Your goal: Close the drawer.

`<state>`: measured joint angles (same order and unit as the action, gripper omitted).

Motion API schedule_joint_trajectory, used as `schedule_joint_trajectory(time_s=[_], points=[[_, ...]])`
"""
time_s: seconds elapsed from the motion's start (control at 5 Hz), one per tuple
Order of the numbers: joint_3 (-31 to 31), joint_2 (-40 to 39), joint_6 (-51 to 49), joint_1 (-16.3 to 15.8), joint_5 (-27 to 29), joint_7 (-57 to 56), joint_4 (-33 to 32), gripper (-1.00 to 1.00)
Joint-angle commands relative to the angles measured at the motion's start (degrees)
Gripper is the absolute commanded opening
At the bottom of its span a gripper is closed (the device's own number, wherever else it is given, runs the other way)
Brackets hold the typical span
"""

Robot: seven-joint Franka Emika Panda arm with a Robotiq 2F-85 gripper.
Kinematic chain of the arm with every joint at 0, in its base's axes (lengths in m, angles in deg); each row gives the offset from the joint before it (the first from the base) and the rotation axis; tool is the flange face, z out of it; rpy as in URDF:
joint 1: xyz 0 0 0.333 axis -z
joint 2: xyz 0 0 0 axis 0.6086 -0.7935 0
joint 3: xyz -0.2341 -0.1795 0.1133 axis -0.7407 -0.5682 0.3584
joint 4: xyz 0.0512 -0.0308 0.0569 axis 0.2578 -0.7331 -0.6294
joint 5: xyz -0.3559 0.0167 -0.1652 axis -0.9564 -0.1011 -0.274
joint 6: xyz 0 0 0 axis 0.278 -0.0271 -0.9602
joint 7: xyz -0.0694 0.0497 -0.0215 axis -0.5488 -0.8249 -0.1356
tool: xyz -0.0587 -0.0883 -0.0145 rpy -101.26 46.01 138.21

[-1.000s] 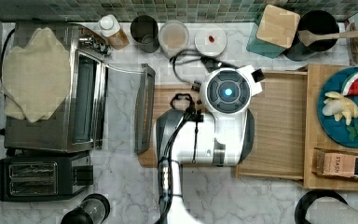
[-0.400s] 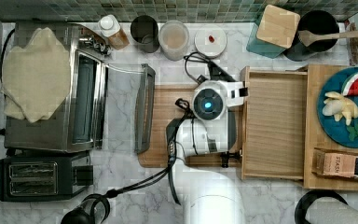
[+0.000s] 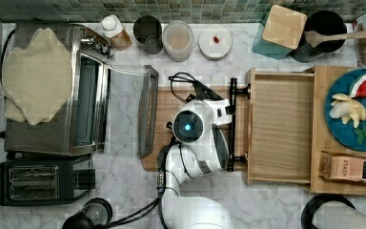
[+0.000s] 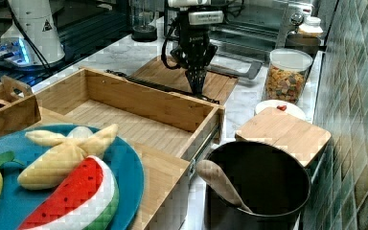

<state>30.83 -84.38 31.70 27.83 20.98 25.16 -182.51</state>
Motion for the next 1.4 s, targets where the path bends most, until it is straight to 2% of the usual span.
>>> schedule_joint_trajectory(time_s=[0.2, 1.0, 1.2, 1.4], points=[[-5.70, 3.57, 1.13, 1.27, -1.70, 4.01, -6.00, -1.00], [-6.55, 3.53, 1.22, 0.37, -1.23, 3.67, -6.03, -1.00], [-5.33, 3.60, 1.11, 1.67, -1.91, 4.16, -5.99, -1.00], [-6.61, 3.52, 1.22, 0.30, -1.19, 3.64, -6.03, -1.00]])
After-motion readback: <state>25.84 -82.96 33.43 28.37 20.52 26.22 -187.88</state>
